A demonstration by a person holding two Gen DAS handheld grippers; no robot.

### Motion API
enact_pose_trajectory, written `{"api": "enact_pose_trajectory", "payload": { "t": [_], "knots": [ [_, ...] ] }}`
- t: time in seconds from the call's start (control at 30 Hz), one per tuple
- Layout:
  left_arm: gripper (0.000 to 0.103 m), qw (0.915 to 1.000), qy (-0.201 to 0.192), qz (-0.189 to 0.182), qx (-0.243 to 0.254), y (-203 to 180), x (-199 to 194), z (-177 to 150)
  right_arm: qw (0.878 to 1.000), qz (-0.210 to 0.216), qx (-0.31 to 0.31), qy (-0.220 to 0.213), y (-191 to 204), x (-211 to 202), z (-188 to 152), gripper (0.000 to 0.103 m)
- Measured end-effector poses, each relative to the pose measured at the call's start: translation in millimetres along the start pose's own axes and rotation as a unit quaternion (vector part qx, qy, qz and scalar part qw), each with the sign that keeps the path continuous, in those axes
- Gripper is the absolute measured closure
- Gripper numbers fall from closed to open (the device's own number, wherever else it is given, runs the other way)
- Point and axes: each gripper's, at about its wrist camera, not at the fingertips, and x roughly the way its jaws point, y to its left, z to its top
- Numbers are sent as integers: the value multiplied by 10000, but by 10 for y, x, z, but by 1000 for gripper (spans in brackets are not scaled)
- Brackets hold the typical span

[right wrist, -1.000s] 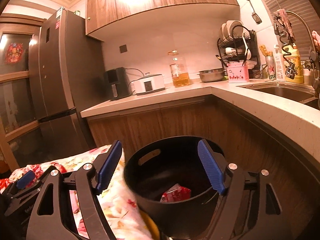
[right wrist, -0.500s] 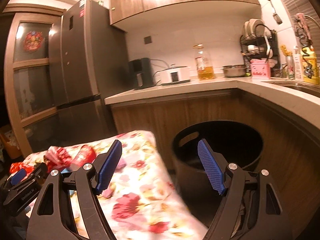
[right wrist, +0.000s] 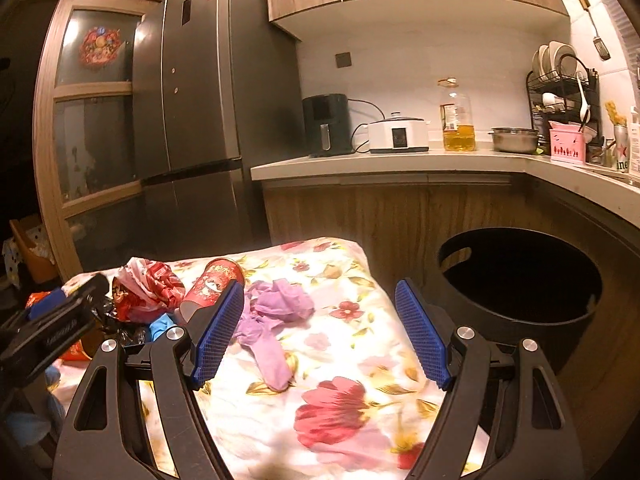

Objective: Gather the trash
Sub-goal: 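Move both open tools back over the remaining trash, then grasp the red-white printed bag with the left tool while the right tool grasps the purple gloves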

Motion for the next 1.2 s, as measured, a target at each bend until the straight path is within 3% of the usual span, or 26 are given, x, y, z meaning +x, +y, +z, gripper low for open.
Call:
{"api": "enact_pose_trajectory", "payload": {
  "t": [0.2,0.37,0.53,0.77,1.03,1.2],
  "knots": [
    [49,9995,299,-75,-10,17,344,60,9999,26,-62,76,108,215,-2,27],
    [77,9984,533,-183,40,28,511,32,9997,46,-76,208,177,448,-46,27],
    [90,9979,594,-272,34,57,564,2,9990,50,-147,429,261,679,-138,27],
    [96,9978,447,-443,-196,130,466,32,9986,104,-52,521,297,840,-196,29],
    [96,9975,-55,-588,-396,190,54,173,9951,136,-80,978,304,1043,-317,33],
    [96,9970,-142,-611,-460,225,-81,182,9940,140,-233,1061,378,1070,-364,36]
  ]
}}
